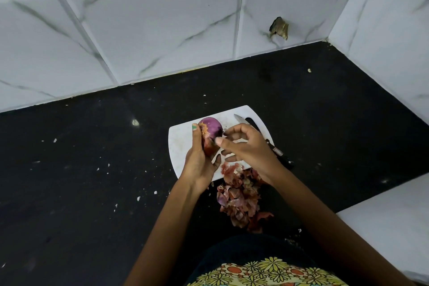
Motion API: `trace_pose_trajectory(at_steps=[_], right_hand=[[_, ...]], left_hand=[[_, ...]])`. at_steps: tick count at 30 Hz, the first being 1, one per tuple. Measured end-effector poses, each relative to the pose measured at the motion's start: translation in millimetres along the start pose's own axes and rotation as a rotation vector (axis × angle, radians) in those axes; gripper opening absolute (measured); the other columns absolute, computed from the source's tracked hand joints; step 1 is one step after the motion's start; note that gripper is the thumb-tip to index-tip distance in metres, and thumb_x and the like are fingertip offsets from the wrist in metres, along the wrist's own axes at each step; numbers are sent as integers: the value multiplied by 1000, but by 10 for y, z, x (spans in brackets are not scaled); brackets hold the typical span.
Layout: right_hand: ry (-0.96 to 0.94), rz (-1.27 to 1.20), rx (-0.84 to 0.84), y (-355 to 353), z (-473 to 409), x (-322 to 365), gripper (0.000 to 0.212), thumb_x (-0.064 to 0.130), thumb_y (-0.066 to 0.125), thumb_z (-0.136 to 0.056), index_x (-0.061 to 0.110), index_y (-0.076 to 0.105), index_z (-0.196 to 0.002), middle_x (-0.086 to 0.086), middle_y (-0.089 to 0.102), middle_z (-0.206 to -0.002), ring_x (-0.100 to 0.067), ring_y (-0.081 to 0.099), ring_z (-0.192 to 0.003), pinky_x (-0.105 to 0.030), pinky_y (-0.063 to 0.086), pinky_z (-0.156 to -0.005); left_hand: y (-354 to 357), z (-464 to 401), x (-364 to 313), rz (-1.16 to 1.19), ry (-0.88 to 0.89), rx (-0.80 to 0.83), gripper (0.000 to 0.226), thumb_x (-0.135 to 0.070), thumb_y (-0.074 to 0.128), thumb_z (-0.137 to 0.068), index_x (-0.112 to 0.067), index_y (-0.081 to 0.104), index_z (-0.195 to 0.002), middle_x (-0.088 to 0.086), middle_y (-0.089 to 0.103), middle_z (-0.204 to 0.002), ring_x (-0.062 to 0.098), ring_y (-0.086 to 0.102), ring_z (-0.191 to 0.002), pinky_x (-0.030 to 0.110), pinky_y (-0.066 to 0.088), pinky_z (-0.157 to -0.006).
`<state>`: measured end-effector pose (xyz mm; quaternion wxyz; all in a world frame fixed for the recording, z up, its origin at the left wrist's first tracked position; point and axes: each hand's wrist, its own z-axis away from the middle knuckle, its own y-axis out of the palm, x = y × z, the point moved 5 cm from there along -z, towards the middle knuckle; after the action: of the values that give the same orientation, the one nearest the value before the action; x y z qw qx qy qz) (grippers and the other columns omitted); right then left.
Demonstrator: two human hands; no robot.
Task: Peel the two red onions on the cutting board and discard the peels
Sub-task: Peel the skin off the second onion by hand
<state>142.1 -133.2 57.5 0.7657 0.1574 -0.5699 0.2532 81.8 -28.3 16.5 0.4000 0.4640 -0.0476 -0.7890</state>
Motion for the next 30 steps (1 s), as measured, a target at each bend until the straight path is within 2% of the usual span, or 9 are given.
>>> trace_pose_trajectory(at_steps=[3,6,9,14,18,22,24,27,30], right_hand=[[41,18,2,86,-8,-62,52,28,80,-74,16,49,-114,-6,62,-108,-20,69,-92,-40,60,-76],[-4,53,-95,103,-26,-103,55,24,83,-71,20,47,-112,-5,61,-107,-19,65,-98,-40,57,-84],[-32,85,-151,73,-32,-111,46,12,80,-74,21,51,-108,-4,63,-105,-19,65,-97,-35,55,-85],[-80,96,-154,-93,-14,-118,25,0,76,-74,16,65,-88,-5,68,-92,-20,68,-87,-37,58,-80],[-64,423,-50,-212,6,-224,16,3,75,-76,16,69,-82,8,68,-81,-6,65,-80,-18,53,-76],[-34,741,119,-177,32,-356,4,12,69,-83,14,71,-86,6,70,-86,-5,64,-82,-23,51,-78],[-98,863,111,-140,44,-329,13,20,64,-87,10,72,-85,2,71,-85,-10,64,-79,-30,51,-74],[-271,781,4,-107,65,-136,16,18,60,-89,9,70,-81,1,68,-79,-12,62,-76,-33,51,-73],[-396,539,-100,-73,134,160,9,6,63,-87,9,71,-89,6,68,-80,-3,63,-77,-9,46,-67]], left_hand=[[29,39,-2,-34,-3,-8,86,-75,50,-64,-16,63,-125,5,68,-121,12,64,-107,25,48,-78],[35,28,-4,1,29,-35,77,-66,57,-69,-11,63,-123,10,69,-118,18,65,-107,27,54,-79],[36,23,1,26,51,-51,73,-62,60,-69,-9,66,-118,8,70,-109,16,63,-100,29,52,-87],[3,-19,-4,79,14,-32,61,-70,45,-83,-17,66,-105,-5,68,-86,8,59,-81,26,45,-78],[-32,-44,2,94,-51,8,54,-63,32,-91,-21,64,-97,-11,70,-89,8,56,-84,27,36,-76],[-22,-34,5,129,-59,47,47,-58,31,-90,-22,61,-94,-8,70,-81,9,54,-74,28,33,-69],[-3,-29,8,140,-51,73,47,-57,28,-91,-23,60,-91,-8,67,-76,9,52,-70,28,32,-67],[12,-27,4,129,-51,73,49,-57,22,-92,-25,59,-90,-9,64,-68,10,49,-66,28,31,-65],[21,-24,-5,90,-31,56,53,-57,18,-93,-22,57,-88,-7,63,-64,11,49,-63,28,31,-64]])
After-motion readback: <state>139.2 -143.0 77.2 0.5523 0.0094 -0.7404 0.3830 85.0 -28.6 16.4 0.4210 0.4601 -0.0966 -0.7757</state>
